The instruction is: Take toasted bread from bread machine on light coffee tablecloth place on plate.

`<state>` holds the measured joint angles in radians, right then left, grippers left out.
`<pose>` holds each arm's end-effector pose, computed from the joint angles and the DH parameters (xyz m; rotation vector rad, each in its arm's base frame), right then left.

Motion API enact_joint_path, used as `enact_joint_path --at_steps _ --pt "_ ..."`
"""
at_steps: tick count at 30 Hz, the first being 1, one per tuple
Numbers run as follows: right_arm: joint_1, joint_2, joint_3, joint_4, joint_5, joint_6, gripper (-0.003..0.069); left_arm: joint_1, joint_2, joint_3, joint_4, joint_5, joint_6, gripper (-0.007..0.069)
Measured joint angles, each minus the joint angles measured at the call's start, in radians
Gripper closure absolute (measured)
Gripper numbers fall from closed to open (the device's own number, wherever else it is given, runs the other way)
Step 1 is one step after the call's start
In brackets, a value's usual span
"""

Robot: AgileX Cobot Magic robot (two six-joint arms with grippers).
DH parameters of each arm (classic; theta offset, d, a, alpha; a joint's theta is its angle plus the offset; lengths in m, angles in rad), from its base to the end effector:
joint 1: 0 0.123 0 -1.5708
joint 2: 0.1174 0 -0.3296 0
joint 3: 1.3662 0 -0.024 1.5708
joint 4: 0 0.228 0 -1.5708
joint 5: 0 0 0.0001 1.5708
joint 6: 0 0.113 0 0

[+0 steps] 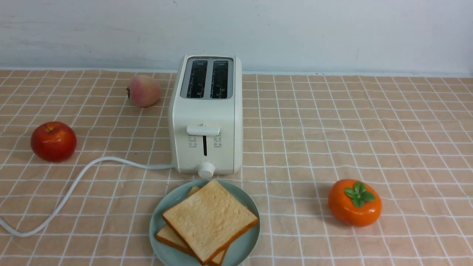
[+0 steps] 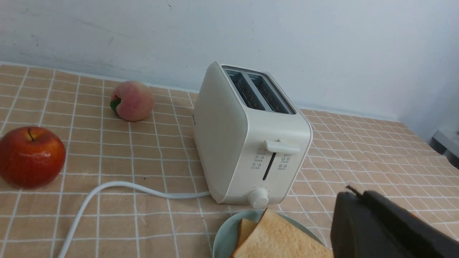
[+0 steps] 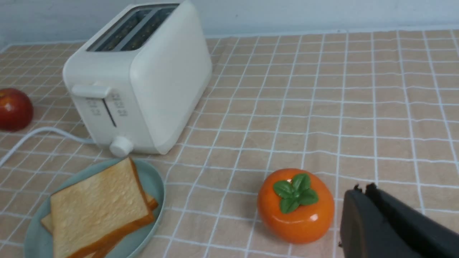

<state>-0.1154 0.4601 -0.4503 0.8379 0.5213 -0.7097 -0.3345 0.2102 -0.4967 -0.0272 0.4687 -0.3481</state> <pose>0.0544 0.0359 0.3145 -0.1034 1.8476 0.3115 0.0032 -0.0026 0.3238 -0.0226 1.6944 -0.5431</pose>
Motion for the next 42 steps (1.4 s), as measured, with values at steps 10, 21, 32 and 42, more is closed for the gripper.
enact_joint_path --at_steps 10,21,32,42 --pt "0.000 -0.001 0.024 0.009 -0.059 -0.003 0.0659 0.000 0.000 0.000 0.000 -0.008 0.000 0.0638" --pt "0.000 -0.001 0.024 0.011 -0.059 -0.003 0.0657 0.000 0.000 0.000 0.000 0.042 0.000 0.0636" --pt "0.000 -0.001 0.024 0.011 -0.059 -0.003 0.0646 0.000 0.000 0.000 0.015 0.074 0.001 0.0635" --pt "0.000 -0.001 0.024 0.011 -0.059 -0.003 0.0636 0.064 -0.066 0.200 0.089 -0.100 0.017 0.0629"
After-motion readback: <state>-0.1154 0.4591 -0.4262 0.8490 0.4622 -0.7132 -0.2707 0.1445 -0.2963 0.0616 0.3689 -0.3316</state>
